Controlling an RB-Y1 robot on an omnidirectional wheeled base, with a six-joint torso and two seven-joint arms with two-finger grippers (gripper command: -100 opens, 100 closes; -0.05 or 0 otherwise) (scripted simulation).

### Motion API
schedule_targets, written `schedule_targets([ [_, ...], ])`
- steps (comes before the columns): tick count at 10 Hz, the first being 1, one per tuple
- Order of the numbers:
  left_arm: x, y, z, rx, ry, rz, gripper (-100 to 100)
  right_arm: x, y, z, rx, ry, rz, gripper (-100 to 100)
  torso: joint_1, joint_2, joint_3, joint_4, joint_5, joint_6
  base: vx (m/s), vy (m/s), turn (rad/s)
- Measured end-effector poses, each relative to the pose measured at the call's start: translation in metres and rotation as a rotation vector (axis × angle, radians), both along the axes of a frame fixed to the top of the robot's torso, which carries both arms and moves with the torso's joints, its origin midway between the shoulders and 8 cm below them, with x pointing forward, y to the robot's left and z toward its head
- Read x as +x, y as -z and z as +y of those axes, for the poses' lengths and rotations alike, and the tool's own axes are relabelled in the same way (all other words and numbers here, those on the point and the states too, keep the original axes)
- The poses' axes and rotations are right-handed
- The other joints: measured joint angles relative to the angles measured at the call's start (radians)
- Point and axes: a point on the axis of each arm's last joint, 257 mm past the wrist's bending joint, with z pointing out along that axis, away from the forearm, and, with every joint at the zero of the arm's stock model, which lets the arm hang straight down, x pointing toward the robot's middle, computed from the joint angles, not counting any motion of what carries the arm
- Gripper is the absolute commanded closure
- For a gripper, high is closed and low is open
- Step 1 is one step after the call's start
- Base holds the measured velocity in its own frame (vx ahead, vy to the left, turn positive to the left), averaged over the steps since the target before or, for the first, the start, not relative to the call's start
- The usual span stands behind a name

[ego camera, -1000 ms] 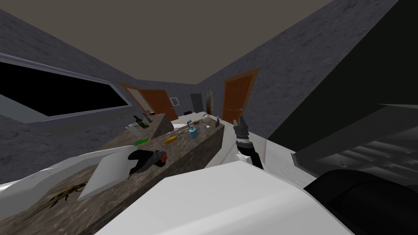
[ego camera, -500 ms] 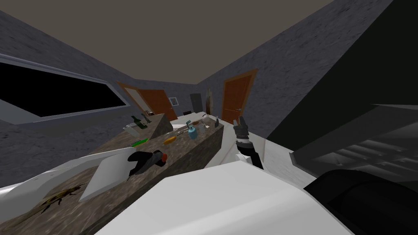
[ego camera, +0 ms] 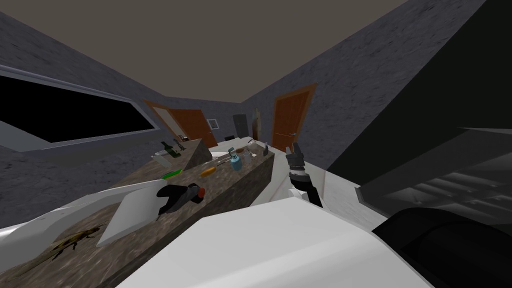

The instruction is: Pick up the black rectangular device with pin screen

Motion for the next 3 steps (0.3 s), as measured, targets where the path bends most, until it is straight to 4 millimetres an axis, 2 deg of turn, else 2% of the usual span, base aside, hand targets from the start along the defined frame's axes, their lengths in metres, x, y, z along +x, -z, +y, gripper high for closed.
schedule_targets([
  [2,0.0002,-0.0086,-0.0081,0.000,0.008,0.000,100,0.0000,0.0000,0.0000,0.000,0.000,0.000,0,0.000,0.001,0.001,0.000,0.000,0.000,-0.001,0.013,0.018],
  [3,0.0001,-0.0091,-0.0085,0.000,0.007,0.000,0,0.0000,0.0000,0.0000,0.000,0.000,0.000,0,0.000,0.000,0.000,0.000,0.000,0.000,0.000,0.000,0.000],
])
